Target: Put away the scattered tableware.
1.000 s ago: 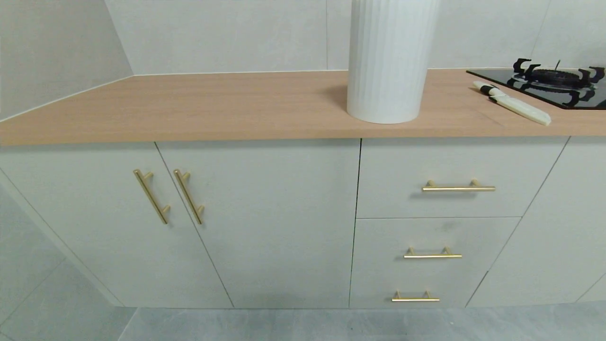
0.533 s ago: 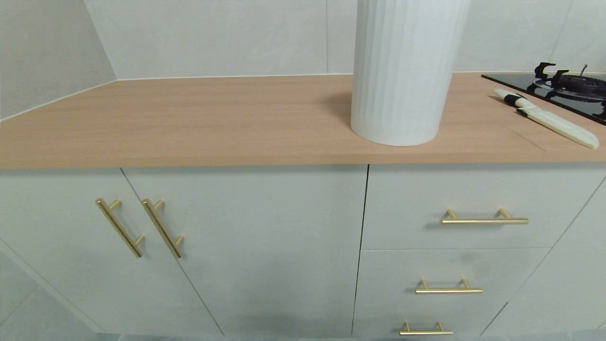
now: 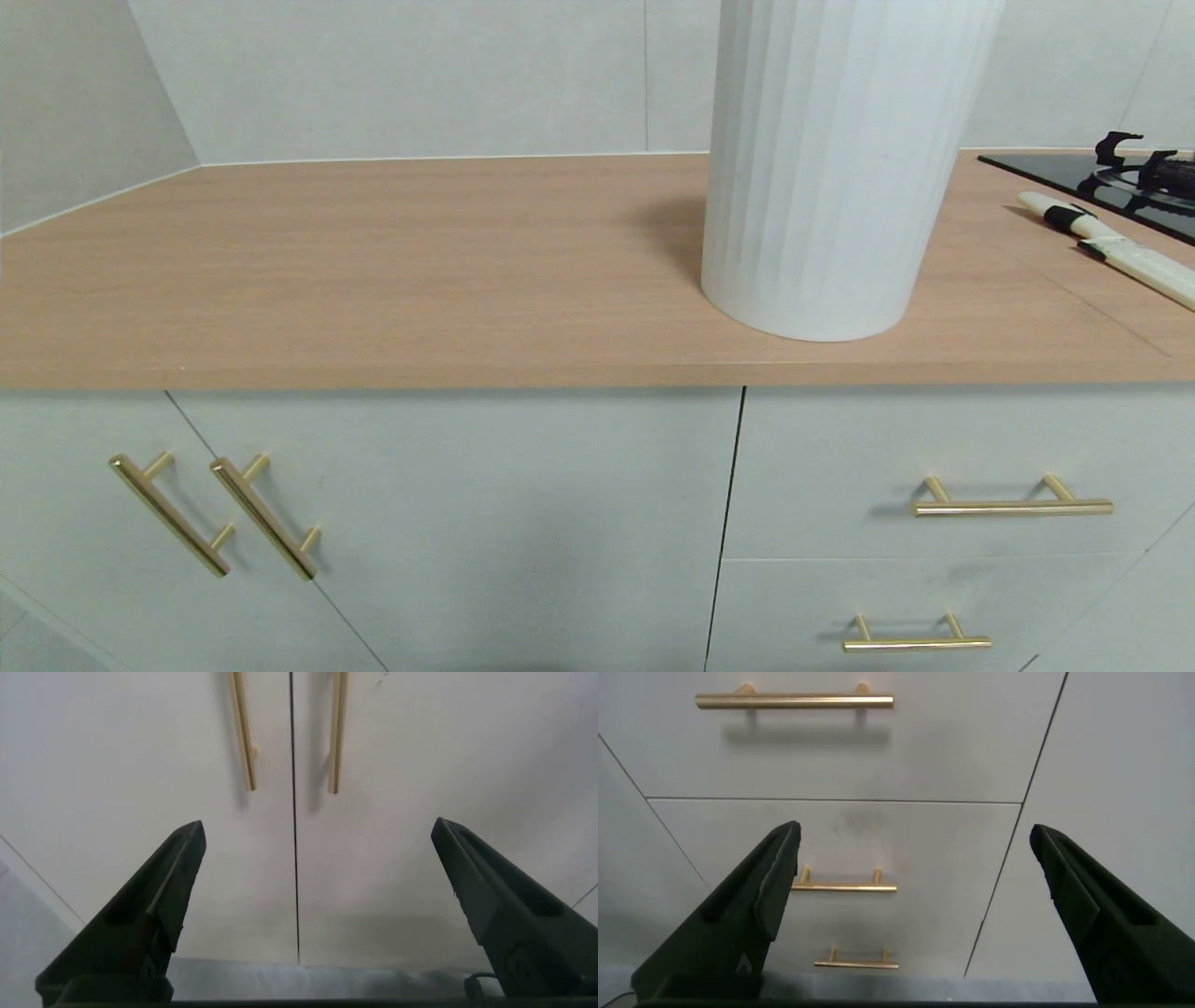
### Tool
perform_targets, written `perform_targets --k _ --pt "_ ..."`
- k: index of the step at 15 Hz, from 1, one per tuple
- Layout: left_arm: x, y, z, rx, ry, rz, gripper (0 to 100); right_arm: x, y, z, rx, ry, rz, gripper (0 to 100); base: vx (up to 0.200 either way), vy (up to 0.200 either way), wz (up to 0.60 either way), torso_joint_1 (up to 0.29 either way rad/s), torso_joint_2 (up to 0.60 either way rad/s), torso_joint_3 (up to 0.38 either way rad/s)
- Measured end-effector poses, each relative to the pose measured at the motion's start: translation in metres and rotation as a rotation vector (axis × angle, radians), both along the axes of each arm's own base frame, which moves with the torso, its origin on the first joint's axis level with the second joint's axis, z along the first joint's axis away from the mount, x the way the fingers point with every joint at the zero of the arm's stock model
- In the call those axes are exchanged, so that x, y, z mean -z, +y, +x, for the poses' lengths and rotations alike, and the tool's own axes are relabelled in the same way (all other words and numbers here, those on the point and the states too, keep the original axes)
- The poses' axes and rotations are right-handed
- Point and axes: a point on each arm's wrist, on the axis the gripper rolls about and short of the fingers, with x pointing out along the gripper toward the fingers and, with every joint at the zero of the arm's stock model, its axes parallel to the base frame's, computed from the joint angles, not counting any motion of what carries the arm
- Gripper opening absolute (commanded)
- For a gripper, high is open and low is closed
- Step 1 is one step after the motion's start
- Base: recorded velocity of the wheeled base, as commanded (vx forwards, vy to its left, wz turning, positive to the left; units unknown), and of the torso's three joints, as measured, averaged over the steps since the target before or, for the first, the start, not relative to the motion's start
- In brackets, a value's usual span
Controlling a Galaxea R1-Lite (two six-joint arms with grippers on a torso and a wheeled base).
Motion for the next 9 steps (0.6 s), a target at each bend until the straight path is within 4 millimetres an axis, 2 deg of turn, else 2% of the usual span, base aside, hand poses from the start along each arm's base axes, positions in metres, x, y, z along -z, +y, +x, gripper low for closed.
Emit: perform_targets --k 3,9 --pt "0.0 0.0 0.0 0.0 0.0 0.0 100 0.0 0.0 0.0 0.0 0.0 0.0 100 0.0 0.0 0.0 0.0 0.0 0.0" --pt "0.0 0.0 0.0 0.0 0.0 0.0 100 0.0 0.0 0.0 0.0 0.001 0.0 100 0.0 -0.2 0.0 0.002 0.0 0.002"
